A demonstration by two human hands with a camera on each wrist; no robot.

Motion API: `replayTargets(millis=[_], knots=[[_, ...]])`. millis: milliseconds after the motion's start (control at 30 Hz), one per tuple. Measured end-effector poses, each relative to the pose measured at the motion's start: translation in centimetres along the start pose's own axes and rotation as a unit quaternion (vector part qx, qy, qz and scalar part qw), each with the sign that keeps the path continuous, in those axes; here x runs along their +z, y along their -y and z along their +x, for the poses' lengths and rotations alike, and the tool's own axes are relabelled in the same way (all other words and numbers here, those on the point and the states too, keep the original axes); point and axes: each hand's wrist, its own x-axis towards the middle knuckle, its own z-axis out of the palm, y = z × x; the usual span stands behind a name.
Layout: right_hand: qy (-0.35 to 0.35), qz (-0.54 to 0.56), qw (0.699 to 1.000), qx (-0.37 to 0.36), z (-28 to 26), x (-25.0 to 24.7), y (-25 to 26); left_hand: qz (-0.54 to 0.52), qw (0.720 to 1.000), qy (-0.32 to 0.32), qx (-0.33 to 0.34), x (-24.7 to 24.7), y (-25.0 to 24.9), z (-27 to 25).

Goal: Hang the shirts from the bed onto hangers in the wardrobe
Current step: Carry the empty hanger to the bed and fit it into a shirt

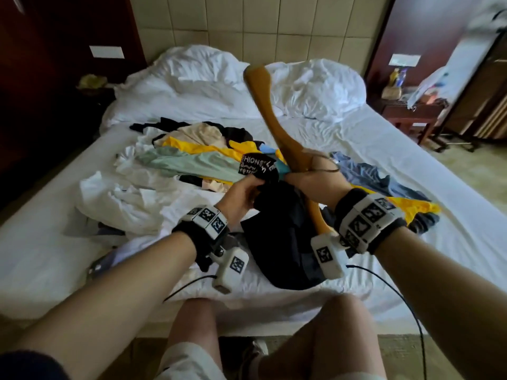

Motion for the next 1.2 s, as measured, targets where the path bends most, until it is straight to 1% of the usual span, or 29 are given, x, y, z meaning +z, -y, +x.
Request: replayTargets(millis=[33,67,100,167,233,267,300,367,467,500,533,567,600,633,667,700,733,767,800,867,900,933,967,1000,1067,1100,1133,1167,1200], knots=[[0.013,-0.026,1.0,0.0,-0.2,0.3,-0.5,-0.007,1.0,0.016,-0.023,0.8,0.7,-0.3],[0.032,-0.042,0.998,0.018,-0.7,0.7,-0.8,0.008,0.999,0.007,-0.032,1.3,1.6,-0.3],[0.048,-0.054,0.997,0.037,-1.0,1.0,-1.6,0.031,0.999,-0.022,-0.025,1.7,2.4,-0.1],[0.071,-0.054,0.994,0.056,-1.1,0.9,-3.6,0.065,0.993,-0.1,0.005,0.4,4.4,1.1],[0.051,-0.046,0.993,0.091,-1.1,-0.4,-5.7,0.12,0.978,-0.17,0.003,-2.0,5.9,2.5],[0.041,-0.042,0.992,0.111,-1.4,-1.4,-6.3,0.161,0.965,-0.205,-0.013,-3.8,6.5,3.0],[0.037,-0.041,0.991,0.12,-1.4,-2.5,-7.7,0.208,0.947,-0.24,-0.036,-5.4,6.9,3.3],[0.03,-0.055,0.987,0.151,-1.8,-4.1,-10.3,0.307,0.897,-0.31,-0.07,-8.8,7.6,3.5],[0.028,-0.045,0.974,0.221,-2.4,-5.3,-14.2,0.41,0.825,-0.373,-0.113,-12.8,8.4,3.6],[0.031,-0.036,0.966,0.253,-2.3,-5.3,-15.8,0.44,0.802,-0.388,-0.11,-13.3,8.5,4.1],[0.04,-0.027,0.958,0.282,-2.3,-5.2,-17.1,0.472,0.779,-0.403,-0.088,-13.4,8.5,4.6],[0.041,-0.02,0.953,0.3,-2.3,-4.9,-18.1,0.503,0.757,-0.416,-0.041,-13.0,8.7,5.6],[0.04,-0.015,0.95,0.31,-2.4,-4.6,-18.9,0.533,0.739,-0.411,0.029,-12.0,9.0,6.7],[0.036,-0.003,0.949,0.314,-2.5,-4.2,-19.6,0.559,0.729,-0.378,0.108,-10.5,9.3,7.7],[0.03,0.006,0.948,0.316,-2.6,-3.8,-20.4,0.585,0.727,-0.312,0.18,-8.4,9.8,8.7],[0.022,0.01,0.949,0.316,-2.6,-3.4,-21.0,0.609,0.727,-0.222,0.225,-5.9,10.5,9.5],[0.021,0.007,0.949,0.313,-2.7,-3.1,-21.5,0.631,0.722,-0.128,0.253,-3.3,11.4,10.2],[0.02,0.006,0.95,0.313,-2.7,-2.9,-22.0,0.645,0.71,-0.044,0.278,-0.9,12.4,11.0],[0.019,0.004,0.95,0.312,-2.7,-3.0,-22.5,0.649,0.696,0.026,0.306,1.3,13.2,11.7],[0.021,0.007,0.949,0.314,-2.6,-3.1,-23.2,0.641,0.676,0.119,0.345,5.0,14.9,13.5],[0.021,0.01,0.947,0.319,-2.6,-3.2,-23.4,0.642,0.664,0.138,0.356,6.3,15.5,14.5],[0.025,0.009,0.945,0.325,-2.7,-3.2,-23.6,0.657,0.649,0.148,0.355,7.5,15.9,15.3],[0.03,0.009,0.944,0.329,-2.9,-3.2,-23.5,0.682,0.632,0.154,0.334,8.3,16.1,16.0],[0.035,0.009,0.942,0.334,-3.1,-3.0,-23.6,0.718,0.611,0.16,0.292,9.0,16.0,16.5],[0.04,0.018,0.939,0.342,-3.4,-2.8,-23.4,0.793,0.549,0.159,0.212,9.7,15.8,17.2],[0.04,0.023,0.937,0.347,-3.4,-2.7,-23.3,0.804,0.541,0.158,0.19,9.7,15.7,17.4],[0.038,0.026,0.936,0.349,-3.5,-2.7,-23.2,0.803,0.547,0.156,0.175,9.6,15.4,17.3],[0.034,0.029,0.937,0.346,-3.5,-2.8,-23.2,0.791,0.568,0.153,0.166,9.4,15.2,17.1],[0.03,0.031,0.939,0.342,-3.5,-3.0,-23.4,0.769,0.599,0.147,0.165,9.1,15.2,17.0]])
